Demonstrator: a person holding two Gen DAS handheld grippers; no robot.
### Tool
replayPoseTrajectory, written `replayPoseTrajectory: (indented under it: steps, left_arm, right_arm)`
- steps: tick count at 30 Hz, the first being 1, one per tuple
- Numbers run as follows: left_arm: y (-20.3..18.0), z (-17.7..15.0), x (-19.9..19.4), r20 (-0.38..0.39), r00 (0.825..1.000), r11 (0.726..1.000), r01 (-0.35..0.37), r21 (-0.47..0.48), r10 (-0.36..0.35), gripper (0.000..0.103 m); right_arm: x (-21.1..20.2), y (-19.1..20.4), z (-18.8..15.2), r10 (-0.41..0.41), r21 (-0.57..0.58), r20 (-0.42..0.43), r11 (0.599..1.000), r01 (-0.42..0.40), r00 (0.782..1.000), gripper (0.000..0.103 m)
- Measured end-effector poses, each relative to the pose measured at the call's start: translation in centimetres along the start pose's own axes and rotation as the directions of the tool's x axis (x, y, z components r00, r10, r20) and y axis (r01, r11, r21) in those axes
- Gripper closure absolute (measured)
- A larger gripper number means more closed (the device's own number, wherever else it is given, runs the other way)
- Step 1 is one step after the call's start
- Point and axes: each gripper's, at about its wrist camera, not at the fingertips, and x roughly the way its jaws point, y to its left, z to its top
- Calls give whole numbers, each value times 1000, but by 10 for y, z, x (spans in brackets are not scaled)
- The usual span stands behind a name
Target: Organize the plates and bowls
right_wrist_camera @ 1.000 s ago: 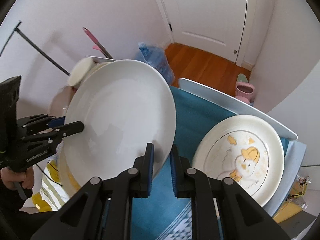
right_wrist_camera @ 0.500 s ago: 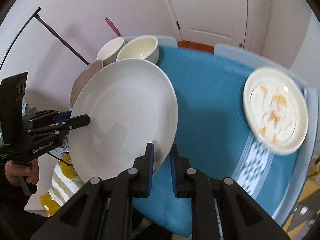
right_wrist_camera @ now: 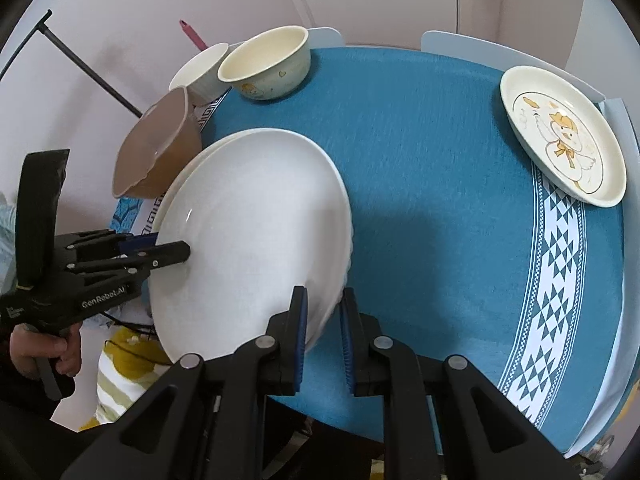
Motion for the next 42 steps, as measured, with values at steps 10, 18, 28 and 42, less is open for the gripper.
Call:
replayPoseTrajectory:
  steps: [10,18,28,42]
  left_arm:
    - [7,8,7,9,999,996,-41,76,41,82]
    - [0,5,4,33,989,978,-149,144,146,82]
    - [-16,12,7,51,970,951,-244,190,239,82]
    - [-19,12,0,74,955,933,-297,201,288,82]
  right_arm:
    - [9,8,1,-45,25,14,999,44,999,88]
    - [16,12,3,-76,25,5,997,76,997,88]
    - [28,23,8,-148,-26,-9,989,147,989,88]
    - [31,25,11,-183,-66,-8,981,182,983,88]
